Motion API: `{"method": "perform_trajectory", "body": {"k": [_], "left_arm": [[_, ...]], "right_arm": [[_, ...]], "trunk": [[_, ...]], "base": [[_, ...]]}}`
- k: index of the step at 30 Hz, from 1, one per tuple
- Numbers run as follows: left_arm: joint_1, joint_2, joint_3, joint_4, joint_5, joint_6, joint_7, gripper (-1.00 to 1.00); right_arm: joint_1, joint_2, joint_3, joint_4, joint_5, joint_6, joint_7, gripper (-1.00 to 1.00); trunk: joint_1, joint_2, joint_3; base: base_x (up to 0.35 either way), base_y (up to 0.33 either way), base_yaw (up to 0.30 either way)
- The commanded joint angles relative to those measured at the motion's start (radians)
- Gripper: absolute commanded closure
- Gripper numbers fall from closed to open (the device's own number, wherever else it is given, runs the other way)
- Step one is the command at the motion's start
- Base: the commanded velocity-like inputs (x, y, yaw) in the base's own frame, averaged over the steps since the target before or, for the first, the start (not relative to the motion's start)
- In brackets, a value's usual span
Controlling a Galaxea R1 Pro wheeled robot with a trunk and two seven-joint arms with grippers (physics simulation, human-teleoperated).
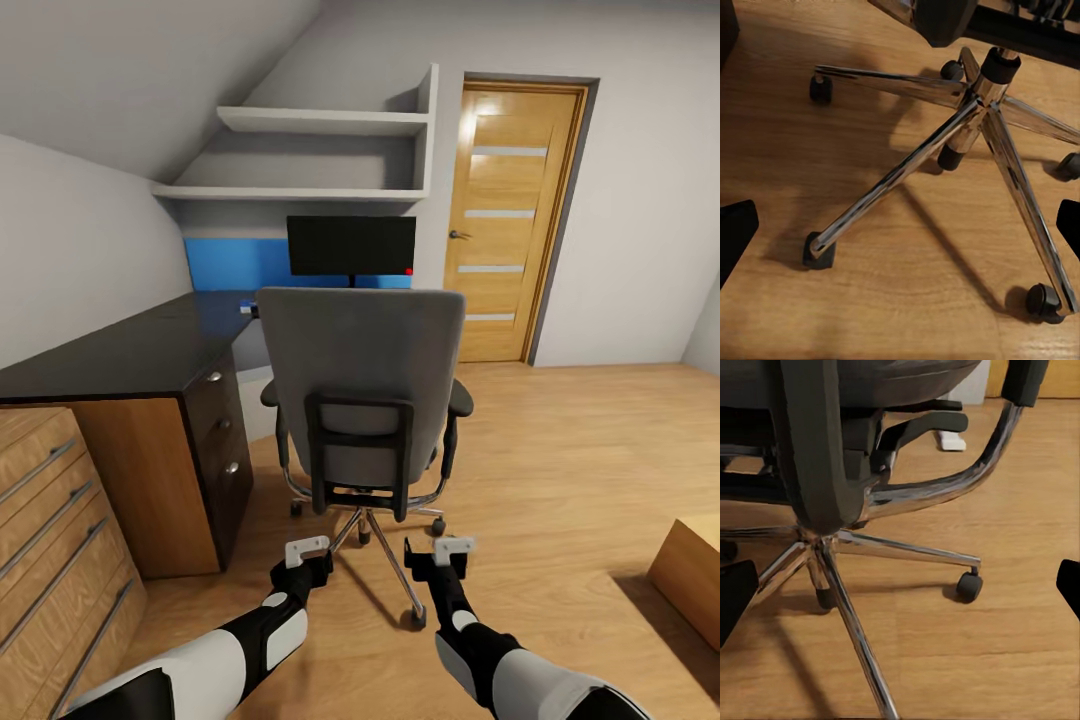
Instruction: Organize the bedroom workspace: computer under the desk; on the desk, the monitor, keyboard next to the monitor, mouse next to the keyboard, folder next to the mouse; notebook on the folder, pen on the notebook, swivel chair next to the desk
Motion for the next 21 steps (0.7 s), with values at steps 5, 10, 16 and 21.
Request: {"method": "perform_trajectory", "body": {"k": [5,10,16,21], "left_arm": [[-0.001,0.0,-0.008,-0.001,0.006,-0.002,0.006,-1.0],[-0.001,0.0,-0.009,-0.001,0.006,0.0,0.003,-1.0],[-0.001,0.0,-0.009,-0.001,0.006,0.0,0.001,-1.0],[-0.001,0.0,-0.009,-0.001,0.006,0.0,0.002,-1.0]], "right_arm": [[0.0,0.01,0.008,0.005,0.056,0.002,-0.006,-1.0],[0.001,0.011,0.007,0.008,0.072,0.002,-0.005,-1.0],[0.001,0.012,0.007,0.009,0.074,0.001,-0.005,-1.0],[0.001,0.012,0.007,0.009,0.075,0.002,-0.005,-1.0]], "trunk": [[0.0,0.0,-0.001],[0.0,0.0,-0.001],[0.0,0.0,-0.001],[0.0,0.0,-0.001]], "base": [[0.053,0.0,0.0],[0.232,0.0,0.0],[0.123,0.0,0.0],[0.079,0.0,0.0]]}}
